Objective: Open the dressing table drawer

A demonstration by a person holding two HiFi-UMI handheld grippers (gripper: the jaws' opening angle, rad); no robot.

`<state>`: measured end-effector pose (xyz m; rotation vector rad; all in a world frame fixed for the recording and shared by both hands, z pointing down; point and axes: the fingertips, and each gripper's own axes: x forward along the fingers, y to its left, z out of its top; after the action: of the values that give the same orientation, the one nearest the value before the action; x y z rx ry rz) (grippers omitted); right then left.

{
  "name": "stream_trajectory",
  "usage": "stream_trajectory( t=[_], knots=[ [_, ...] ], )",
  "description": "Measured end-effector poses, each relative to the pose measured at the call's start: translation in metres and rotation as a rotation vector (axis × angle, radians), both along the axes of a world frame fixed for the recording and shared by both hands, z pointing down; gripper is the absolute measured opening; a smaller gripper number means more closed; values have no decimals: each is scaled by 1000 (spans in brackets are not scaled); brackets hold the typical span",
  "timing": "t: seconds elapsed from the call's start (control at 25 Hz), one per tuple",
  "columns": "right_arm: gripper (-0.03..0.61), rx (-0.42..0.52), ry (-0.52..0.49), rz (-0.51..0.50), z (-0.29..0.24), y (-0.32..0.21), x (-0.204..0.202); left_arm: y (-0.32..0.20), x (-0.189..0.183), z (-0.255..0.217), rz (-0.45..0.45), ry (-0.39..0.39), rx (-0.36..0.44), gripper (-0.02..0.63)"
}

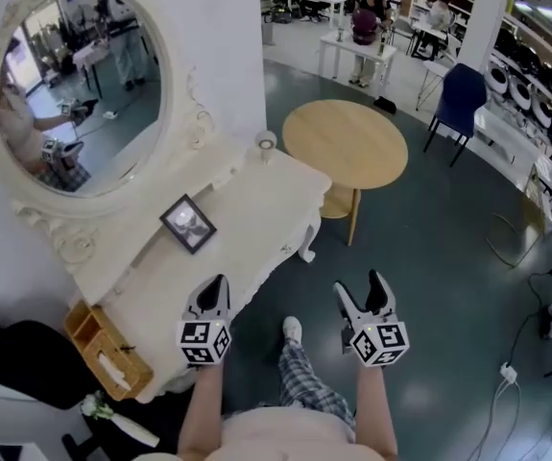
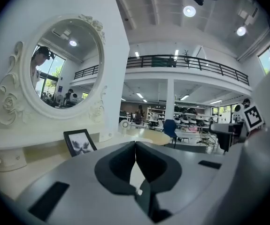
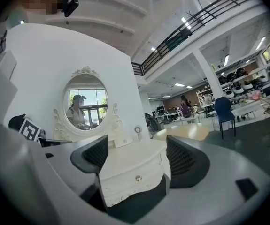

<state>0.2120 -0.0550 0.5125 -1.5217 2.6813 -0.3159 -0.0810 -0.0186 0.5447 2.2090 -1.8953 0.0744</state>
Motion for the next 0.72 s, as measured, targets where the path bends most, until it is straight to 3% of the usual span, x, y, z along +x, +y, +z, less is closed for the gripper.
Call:
stream_trajectory(
  t=[0.12,0.32,0.72],
  knots=[
    [383,5,6,-76,-11,-88,-18,-72,-8,-9,-56,-1,-1,28],
    [383,-7,4,-201,-27,-197,-51,-146,-23,-25,-163,-20,-12,28],
    [383,-43,-3,-349,-24,-296,-103,-215,-43,-28,-275,-32,-48,28]
  ],
)
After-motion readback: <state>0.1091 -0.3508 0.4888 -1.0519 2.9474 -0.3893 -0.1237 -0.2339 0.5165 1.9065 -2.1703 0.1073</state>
